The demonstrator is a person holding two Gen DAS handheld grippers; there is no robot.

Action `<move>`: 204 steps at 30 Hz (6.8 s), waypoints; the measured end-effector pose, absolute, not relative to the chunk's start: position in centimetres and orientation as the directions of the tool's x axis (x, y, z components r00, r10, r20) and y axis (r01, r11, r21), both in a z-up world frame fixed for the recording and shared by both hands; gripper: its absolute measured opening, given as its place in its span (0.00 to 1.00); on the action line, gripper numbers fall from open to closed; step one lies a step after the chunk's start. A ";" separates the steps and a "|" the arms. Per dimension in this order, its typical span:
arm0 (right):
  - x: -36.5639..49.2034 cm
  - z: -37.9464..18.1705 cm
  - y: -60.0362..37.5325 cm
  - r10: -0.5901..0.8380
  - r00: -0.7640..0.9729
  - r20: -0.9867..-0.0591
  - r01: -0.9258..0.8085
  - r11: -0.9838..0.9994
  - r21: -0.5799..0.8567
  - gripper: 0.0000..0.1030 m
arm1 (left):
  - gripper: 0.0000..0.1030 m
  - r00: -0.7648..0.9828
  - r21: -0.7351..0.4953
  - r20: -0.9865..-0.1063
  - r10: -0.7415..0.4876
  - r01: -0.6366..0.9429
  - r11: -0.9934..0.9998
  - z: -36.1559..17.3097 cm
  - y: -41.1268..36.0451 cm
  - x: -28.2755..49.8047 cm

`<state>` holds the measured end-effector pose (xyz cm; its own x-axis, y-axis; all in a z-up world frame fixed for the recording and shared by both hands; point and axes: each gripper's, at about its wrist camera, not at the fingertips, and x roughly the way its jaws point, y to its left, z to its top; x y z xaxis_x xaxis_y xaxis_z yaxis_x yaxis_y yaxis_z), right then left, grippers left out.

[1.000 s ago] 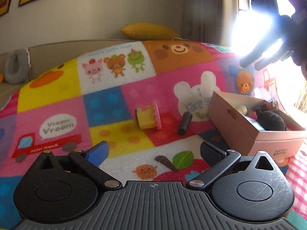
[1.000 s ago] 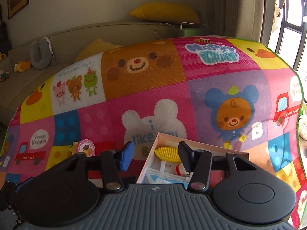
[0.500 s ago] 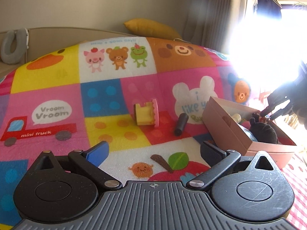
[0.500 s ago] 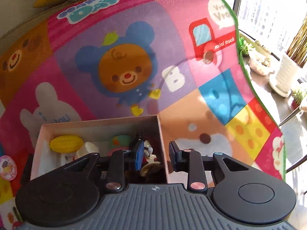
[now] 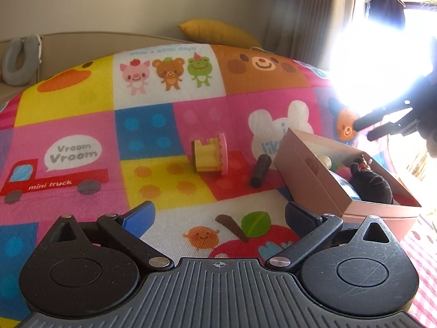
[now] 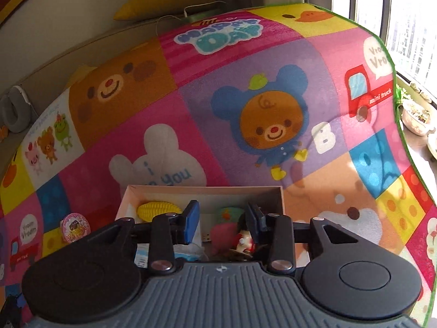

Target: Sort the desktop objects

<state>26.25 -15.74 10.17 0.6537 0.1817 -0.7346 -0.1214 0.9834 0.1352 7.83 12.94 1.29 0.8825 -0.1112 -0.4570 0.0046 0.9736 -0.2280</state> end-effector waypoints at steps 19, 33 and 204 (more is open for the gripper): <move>29.2 1.0 7.0 -0.079 0.481 -0.873 -0.309 0.917 -0.253 0.27 | 1.00 0.888 -0.322 -0.447 -0.113 -0.041 0.946 0.9 14.6 7.9; 21.2 6.6 2.1 0.164 0.511 -0.844 -0.447 0.889 -0.098 0.00 | 1.00 0.894 -0.359 -0.442 -0.081 -0.093 0.928 0.8 15.4 7.7; 8.3 0.7 -21.8 -0.013 0.824 -0.567 -0.059 0.992 -0.109 1.00 | 1.00 0.792 -0.324 -0.535 -0.295 0.130 0.937 1.2 5.2 -0.2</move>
